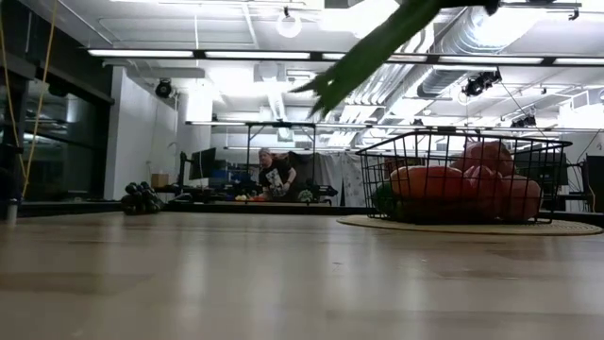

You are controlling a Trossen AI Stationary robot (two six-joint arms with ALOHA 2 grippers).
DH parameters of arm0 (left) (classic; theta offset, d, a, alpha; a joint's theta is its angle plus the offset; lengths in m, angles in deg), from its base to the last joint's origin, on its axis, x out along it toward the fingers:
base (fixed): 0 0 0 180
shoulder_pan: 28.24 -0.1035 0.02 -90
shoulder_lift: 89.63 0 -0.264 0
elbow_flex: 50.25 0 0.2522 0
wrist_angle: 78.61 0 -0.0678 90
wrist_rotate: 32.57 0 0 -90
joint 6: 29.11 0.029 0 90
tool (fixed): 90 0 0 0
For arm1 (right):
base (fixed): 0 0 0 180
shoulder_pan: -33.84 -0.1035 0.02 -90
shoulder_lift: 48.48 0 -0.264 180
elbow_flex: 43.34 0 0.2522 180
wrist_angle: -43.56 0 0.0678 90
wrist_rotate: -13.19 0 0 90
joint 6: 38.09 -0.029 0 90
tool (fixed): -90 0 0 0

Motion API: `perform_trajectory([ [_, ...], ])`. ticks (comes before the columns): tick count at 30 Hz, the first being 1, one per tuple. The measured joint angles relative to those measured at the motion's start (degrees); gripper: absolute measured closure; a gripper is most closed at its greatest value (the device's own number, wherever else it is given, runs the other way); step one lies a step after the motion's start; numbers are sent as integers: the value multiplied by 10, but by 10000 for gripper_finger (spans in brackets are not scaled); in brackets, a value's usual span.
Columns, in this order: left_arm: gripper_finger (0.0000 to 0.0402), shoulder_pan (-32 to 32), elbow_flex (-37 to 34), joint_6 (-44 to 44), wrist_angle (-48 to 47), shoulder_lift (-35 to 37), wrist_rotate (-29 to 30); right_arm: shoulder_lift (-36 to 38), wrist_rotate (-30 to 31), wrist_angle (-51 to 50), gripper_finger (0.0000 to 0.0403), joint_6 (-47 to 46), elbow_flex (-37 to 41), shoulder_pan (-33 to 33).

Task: Build produce basket
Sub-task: Put the green leaf lettuce into the black wire basket

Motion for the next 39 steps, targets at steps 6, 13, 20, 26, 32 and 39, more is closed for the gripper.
perform_trajectory([
  [6, 131, 1, -2, -27, 44, 55, 4, 167, 4, 144, 270, -51, 166, 39],
  [13, 131, 1, -3, -41, 69, 61, 4, 282, 4, 192, 270, -189, 338, 77],
  [20, 131, 4, -3, -56, 75, 45, -1, 278, 10, 125, 270, -265, 383, 117],
  [26, 131, 12, -3, -62, 75, 30, -3, 259, 27, 68, 270, -294, 382, 147],
  [32, 131, 14, -3, -62, 75, 19, -3, 243, 7, 6, 270, -299, 382, 165],
  [39, 131, 14, -3, -63, 75, 12, -12, 237, -41, -7, 247, -316, 382, 168],
])
